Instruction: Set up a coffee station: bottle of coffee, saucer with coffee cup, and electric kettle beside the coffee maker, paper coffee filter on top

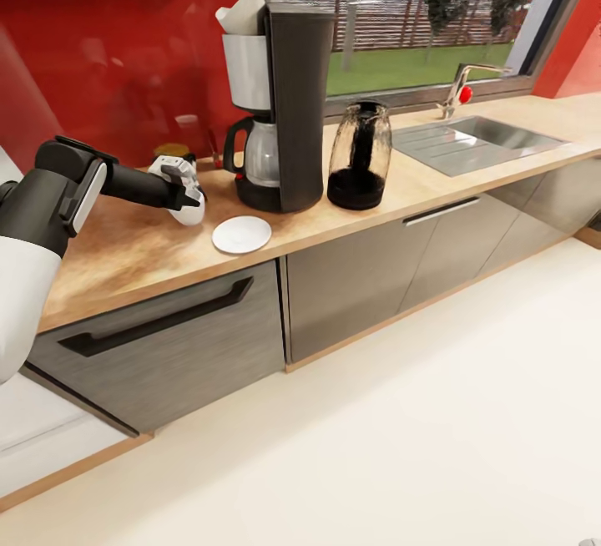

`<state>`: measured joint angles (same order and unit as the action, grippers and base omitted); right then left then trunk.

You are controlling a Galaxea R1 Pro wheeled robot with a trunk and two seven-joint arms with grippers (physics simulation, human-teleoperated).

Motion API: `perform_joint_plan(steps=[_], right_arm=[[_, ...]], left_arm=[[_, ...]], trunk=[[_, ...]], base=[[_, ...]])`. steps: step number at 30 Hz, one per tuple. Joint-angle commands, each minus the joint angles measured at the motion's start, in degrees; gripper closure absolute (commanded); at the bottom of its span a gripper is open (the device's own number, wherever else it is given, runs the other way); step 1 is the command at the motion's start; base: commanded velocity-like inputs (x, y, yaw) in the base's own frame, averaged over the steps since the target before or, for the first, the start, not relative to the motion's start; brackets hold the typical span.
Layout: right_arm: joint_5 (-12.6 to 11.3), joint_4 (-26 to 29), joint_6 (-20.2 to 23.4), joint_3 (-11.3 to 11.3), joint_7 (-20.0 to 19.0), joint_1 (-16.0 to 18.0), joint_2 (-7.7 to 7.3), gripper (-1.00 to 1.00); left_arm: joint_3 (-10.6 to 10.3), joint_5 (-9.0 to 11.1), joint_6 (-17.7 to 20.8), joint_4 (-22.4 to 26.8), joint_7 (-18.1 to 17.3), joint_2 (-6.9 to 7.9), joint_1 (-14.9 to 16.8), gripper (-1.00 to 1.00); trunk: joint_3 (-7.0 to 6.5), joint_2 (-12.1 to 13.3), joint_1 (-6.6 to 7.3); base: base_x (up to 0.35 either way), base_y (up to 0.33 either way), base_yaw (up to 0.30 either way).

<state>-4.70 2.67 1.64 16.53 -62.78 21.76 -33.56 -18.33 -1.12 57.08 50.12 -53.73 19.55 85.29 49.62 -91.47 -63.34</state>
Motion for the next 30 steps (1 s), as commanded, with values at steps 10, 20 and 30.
perform_joint_plan(steps=[10, 20, 30], right_arm=[[-0.49, -0.06, 0.18, -0.27, -0.17, 0.04, -0.02, -1.0], [-0.49, -0.06, 0.19, -0.27, -0.15, 0.03, -0.02, -1.0], [-0.49, -0.12, 0.18, -0.27, -0.25, 0.03, -0.02, -1.0]], left_arm=[[-0.06, -0.2, 0.25, 0.14, -0.22, 0.05, 0.05, 1.0], [-0.05, -0.13, 0.29, 0.16, -0.23, 0.05, 0.05, 1.0], [-0.03, -0.11, 0.31, 0.18, -0.23, 0.05, 0.05, 1.0]], trunk=[[-0.84, -0.02, 0.0], [-1.09, -0.02, 0.0], [-1.09, -0.02, 0.0]], base=[[0.0, 0.0, 0.0], [0.0, -0.101, 0.0], [0.0, -0.008, 0.0]])
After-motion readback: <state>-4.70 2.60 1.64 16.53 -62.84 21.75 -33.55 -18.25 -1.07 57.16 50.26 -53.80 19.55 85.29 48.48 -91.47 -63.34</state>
